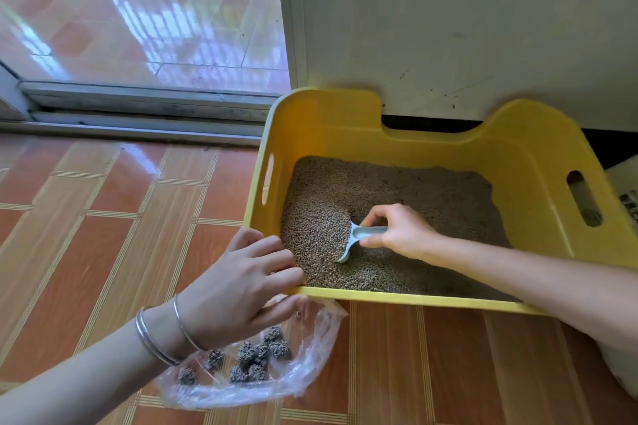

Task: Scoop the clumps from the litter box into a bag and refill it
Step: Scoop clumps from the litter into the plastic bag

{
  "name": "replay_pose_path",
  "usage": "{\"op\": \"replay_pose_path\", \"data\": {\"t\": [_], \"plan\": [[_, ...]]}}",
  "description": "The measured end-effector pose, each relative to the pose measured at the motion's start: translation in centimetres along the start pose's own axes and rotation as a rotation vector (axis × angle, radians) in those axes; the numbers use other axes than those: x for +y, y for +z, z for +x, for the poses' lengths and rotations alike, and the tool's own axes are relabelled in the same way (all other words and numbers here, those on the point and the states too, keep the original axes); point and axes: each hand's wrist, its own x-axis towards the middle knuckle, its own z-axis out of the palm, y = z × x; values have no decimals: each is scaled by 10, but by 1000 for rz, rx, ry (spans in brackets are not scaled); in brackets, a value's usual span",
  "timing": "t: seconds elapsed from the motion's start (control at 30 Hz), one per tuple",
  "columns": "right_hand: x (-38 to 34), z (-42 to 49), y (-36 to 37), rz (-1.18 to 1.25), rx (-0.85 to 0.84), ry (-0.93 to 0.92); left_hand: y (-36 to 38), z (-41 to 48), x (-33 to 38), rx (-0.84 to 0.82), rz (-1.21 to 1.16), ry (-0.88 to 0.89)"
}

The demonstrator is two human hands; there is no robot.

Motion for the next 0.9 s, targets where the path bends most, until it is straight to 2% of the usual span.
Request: {"op": "replay_pose_path", "data": {"t": [0.9], "plan": [[19,-47,-66,162,193,-204,-1,-2,5,-7,16,-34]]}}
